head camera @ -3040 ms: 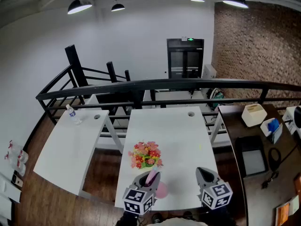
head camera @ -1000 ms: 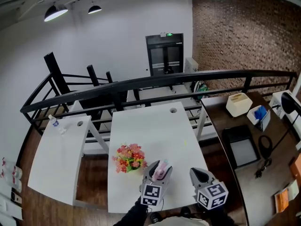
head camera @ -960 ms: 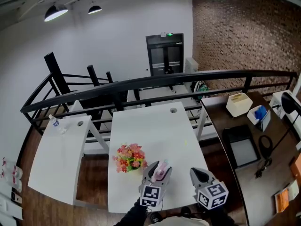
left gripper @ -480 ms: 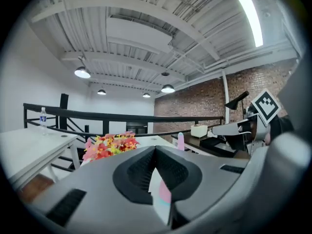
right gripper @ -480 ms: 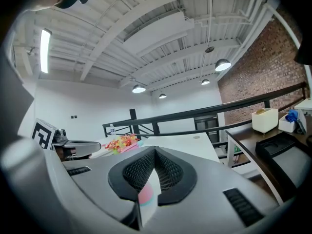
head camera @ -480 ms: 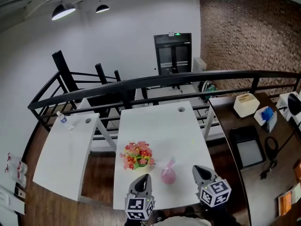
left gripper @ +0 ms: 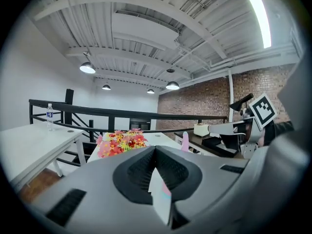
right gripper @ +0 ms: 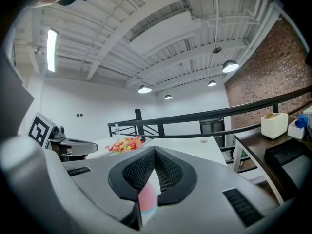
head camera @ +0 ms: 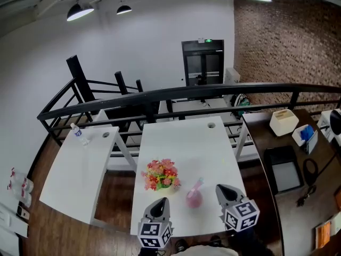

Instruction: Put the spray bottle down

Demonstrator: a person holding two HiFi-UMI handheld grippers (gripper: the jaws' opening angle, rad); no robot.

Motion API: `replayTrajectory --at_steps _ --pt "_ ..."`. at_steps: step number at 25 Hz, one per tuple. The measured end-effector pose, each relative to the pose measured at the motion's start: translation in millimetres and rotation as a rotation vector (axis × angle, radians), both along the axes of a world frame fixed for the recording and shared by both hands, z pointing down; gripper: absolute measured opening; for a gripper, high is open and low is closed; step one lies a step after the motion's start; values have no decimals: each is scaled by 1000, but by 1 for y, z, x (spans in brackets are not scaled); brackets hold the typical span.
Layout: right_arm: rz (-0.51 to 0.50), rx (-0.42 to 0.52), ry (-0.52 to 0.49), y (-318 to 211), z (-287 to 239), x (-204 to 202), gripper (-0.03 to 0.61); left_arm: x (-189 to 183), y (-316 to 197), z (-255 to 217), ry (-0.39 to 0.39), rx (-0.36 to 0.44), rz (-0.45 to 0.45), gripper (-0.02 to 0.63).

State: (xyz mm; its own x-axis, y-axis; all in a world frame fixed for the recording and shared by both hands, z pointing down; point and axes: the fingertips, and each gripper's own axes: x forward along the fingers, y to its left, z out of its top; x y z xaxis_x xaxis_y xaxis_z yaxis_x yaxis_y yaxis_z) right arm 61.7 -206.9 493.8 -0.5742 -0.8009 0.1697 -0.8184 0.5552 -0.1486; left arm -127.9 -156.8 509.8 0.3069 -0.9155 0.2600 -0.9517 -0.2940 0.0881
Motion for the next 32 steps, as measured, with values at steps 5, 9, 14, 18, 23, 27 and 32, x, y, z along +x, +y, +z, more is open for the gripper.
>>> replayTrajectory --at_steps 5,9,14,18,23,27,32 --pt "-17 5 7 2 -3 -5 -17 -2 2 -1 14 -30 14 -11" --pt "-25 1 5 5 -1 -5 -17 3 4 1 22 -39 34 -11" --pt "-27 -2 14 2 2 -3 -17 10 1 5 34 -46 46 -11" --pt "-23 -4 15 3 3 -3 -17 9 2 6 41 -49 45 -11" --pt "-19 0 19 1 2 -3 -17 12 1 8 43 -54 58 -11" --pt "-21 -6 22 1 2 -3 -17 14 0 8 44 -57 62 -11" --pt "-18 -11 23 -2 4 -2 -17 16 -2 11 44 -64 68 -11"
